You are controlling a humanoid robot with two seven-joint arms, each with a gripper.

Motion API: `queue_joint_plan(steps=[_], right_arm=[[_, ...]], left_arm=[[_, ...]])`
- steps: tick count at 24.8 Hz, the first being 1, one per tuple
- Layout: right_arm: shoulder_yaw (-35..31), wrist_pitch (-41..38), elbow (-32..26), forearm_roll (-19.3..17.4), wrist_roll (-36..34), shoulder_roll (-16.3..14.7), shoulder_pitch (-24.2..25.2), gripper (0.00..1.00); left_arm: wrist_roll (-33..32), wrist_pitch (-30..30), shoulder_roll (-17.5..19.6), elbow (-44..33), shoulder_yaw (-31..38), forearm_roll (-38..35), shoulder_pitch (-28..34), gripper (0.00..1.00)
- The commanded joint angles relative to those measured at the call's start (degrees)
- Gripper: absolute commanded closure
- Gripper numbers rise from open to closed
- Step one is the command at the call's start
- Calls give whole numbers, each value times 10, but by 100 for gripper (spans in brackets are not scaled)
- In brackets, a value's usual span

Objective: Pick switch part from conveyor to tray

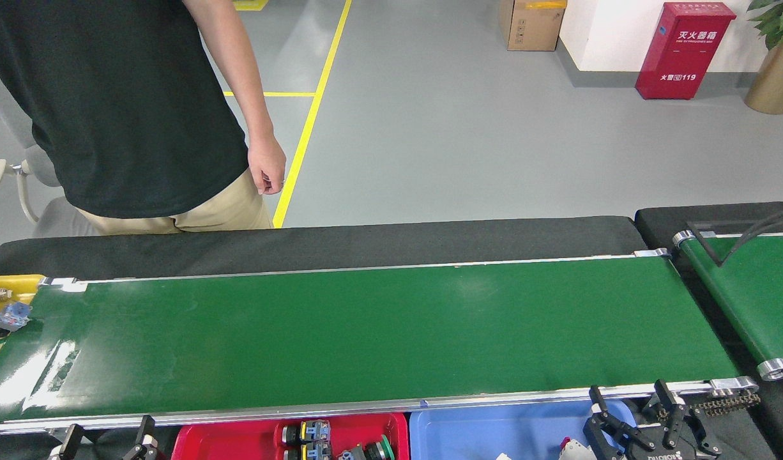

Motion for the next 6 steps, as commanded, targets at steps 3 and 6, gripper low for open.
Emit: queue_joint_plan(steps=[3, 6], right_arm=[[-1, -6, -8, -1, -2, 2, -1, 1], [-1, -9, -8, -1, -18, 1, 2, 1]], left_arm=[[6, 4, 2, -1, 7, -1, 0, 0], [7, 4, 2, 2, 6, -1, 1, 0]])
